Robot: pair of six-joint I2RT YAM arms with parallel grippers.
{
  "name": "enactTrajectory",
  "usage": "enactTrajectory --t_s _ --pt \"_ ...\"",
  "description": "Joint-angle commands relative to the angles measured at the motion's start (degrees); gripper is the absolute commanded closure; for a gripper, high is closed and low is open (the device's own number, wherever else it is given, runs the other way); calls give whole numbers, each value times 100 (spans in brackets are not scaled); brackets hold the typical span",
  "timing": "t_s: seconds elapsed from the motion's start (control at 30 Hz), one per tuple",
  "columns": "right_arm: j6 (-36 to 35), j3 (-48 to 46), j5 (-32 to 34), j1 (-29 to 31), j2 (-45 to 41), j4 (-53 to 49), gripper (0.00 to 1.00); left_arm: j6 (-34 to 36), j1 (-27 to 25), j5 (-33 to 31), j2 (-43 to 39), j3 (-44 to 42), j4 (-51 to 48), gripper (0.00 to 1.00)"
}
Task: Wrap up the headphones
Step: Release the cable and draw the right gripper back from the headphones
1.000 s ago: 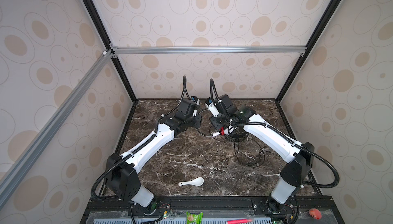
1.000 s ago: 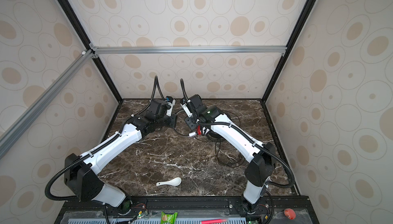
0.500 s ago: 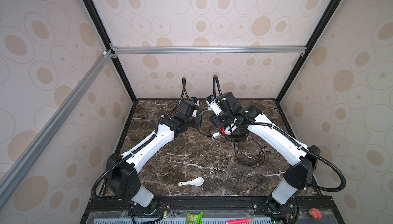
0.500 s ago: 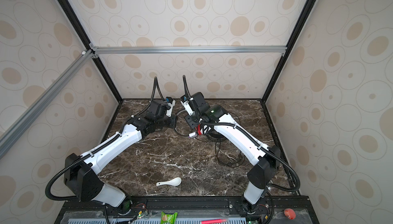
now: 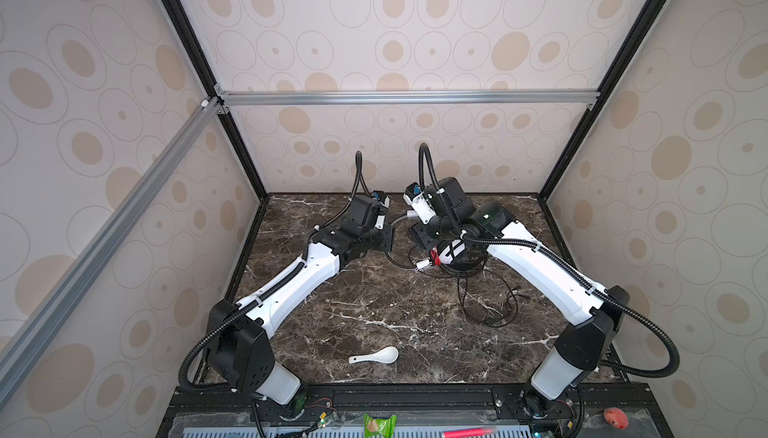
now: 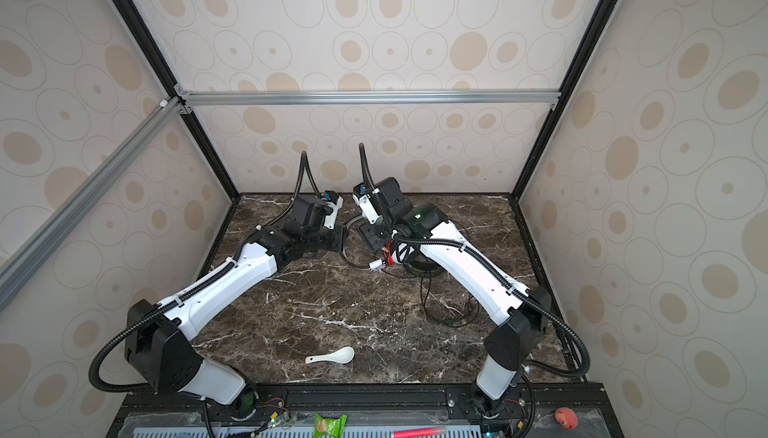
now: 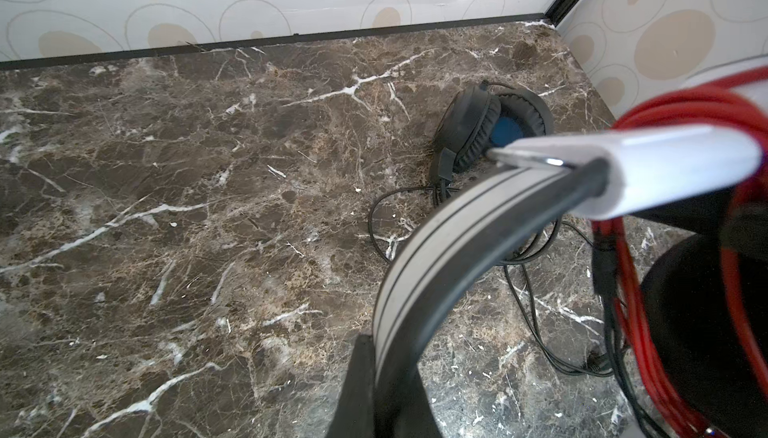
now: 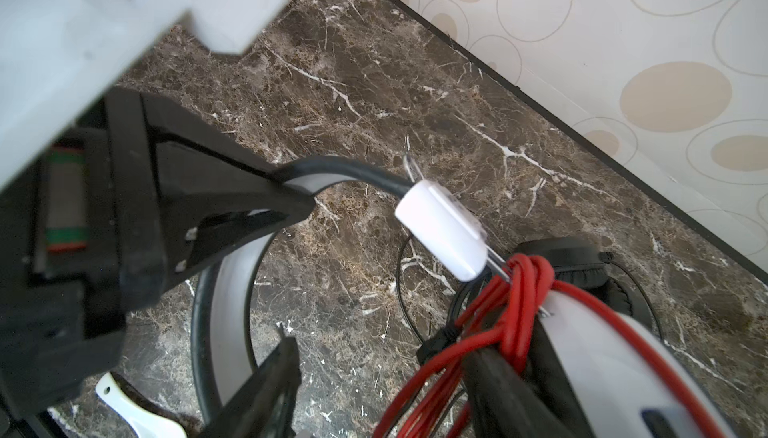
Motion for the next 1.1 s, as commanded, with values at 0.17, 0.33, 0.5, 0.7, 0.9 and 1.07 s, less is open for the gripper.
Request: enactTrajectory --t_s 0.17,0.33,0.5,0.7,0.9,1.07 --pt "173 169 351 -548 -255 -157 34 95 145 394 -4 -19 -370 100" --pt "217 446 -28 -901 -14 -683 34 114 203 438 -4 -125 -327 100" --pt "148 647 -314 -976 238 -975 34 155 217 450 91 -126 -313 100" --pt "342 685 -608 -963 307 -1024 33 24 288 318 180 -225 -294 100" --pt "460 290 -695 -961 64 -896 26 -295 525 154 216 -231 -421 100" --pt "484 225 -649 -967 0 -935 24 -289 622 79 164 -279 -446 100"
